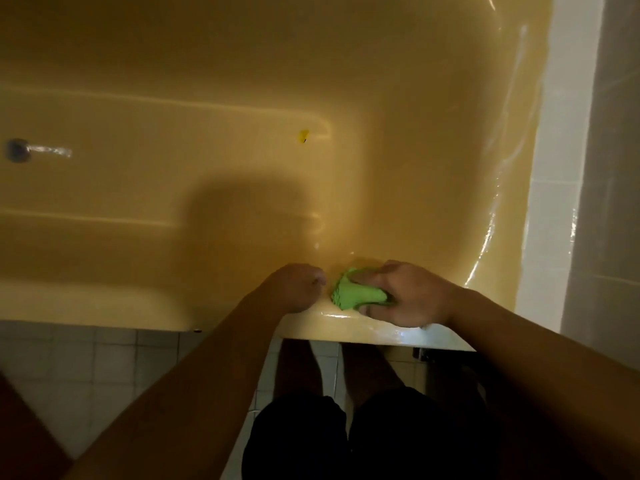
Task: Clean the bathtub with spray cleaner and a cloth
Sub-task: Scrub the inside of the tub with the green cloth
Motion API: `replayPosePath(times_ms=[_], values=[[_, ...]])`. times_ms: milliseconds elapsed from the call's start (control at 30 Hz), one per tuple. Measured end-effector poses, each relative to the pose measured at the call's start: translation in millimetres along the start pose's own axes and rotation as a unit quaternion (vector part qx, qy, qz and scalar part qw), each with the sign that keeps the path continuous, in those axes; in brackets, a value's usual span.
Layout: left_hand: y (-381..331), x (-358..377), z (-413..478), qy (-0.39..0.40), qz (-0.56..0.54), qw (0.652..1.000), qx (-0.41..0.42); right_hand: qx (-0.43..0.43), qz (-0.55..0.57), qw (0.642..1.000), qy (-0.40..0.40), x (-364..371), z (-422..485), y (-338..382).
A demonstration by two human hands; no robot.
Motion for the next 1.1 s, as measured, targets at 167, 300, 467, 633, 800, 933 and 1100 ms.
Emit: replayPosePath(times_ms=[167, 300, 467, 633, 800, 933, 1100], values=[[32.9, 27.6, 23.7, 0.08, -0.01, 0.996, -0.039, 0.042, 0.076, 0.995, 0.056, 18.9, 35.4, -18.3], [41.9, 34.3, 42.3, 0.123, 0.005, 0.991, -0.047, 0.06, 0.113, 0.988, 0.088, 43.2, 38.5, -29.7], [62.8, 52.3, 79.2, 0.163, 0.053, 0.984, -0.041, 0.13, -0.041, 0.986, 0.098, 48.3, 64.1, -62.4], [82.3, 65.3, 114.2, 0.16, 0.089, 0.982, -0.043, 0.173, -0.21, 0.959, 0.077, 50.1, 139.6, -126.1], [104.0, 74.9, 134.5, 0.159, 0.08, 0.983, -0.052, 0.162, -0.174, 0.966, 0.102, 80.1, 215.9, -142.3], [120.6, 72.5, 135.5, 0.152, 0.078, 0.983, -0.066, 0.12, 0.035, 0.982, 0.141, 96.7, 200.3, -99.5], [139.6, 68.8, 129.9, 0.15, 0.101, 0.978, -0.1, 0.028, 0.208, 0.967, 0.145, 69.7, 105.5, -18.5]])
Point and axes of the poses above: each hand's wrist, its own z-axis towards the middle knuckle, its own x-axis out of the palm, y = z × x, the point moved 9 cm from there along z, towards the middle knuckle, and after that the axes turned 8 degrees about z, right-handed, at the moved point
